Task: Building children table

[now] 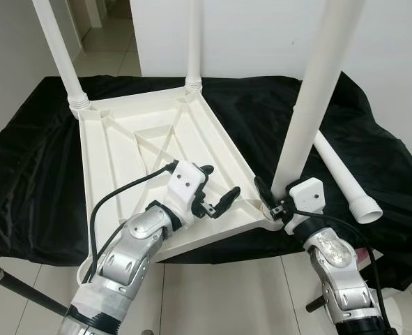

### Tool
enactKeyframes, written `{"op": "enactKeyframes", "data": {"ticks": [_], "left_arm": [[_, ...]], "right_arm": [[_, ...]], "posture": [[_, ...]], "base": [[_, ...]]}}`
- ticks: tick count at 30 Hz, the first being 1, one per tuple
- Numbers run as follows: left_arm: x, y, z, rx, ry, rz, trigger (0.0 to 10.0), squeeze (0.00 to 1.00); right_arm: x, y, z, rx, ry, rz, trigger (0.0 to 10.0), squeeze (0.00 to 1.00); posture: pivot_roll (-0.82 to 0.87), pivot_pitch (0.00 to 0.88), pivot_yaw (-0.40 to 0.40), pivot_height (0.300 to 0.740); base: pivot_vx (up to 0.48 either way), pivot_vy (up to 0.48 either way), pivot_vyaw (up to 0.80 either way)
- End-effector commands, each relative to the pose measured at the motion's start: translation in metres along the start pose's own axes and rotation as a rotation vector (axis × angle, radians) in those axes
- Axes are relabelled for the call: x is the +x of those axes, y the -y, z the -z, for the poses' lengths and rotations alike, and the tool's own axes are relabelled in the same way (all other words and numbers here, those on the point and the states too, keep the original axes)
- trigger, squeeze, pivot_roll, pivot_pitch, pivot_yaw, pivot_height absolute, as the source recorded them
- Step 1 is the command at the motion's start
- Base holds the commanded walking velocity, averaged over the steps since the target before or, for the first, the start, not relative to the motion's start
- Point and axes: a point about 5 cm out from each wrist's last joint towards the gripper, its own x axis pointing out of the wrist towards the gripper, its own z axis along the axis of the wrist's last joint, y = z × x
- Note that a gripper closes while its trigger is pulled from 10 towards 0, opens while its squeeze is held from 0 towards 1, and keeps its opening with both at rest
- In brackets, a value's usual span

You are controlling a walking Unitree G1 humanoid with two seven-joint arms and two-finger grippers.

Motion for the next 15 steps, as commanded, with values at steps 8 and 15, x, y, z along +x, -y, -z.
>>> {"op": "enactKeyframes", "data": {"ticks": [8, 15], "left_arm": [[0.0009, -0.0048, -0.0051, 0.026, 0.002, -0.015, 10.0, 0.0], [0.0017, -0.0054, -0.0056, 0.034, -0.001, -0.011, 10.0, 0.0]], "right_arm": [[-0.006, 0.0036, 0.0266, 0.184, -0.153, 0.089, 10.0, 0.0], [-0.0079, 0.0042, 0.0305, 0.349, -0.17, 0.19, 10.0, 0.0]], "posture": [[-0.03, 0.049, -0.002, 0.74], [-0.04, 0.048, 0.005, 0.74]], "base": [[0.0, 0.0, 0.0], [0.0, 0.0, 0.0]]}}
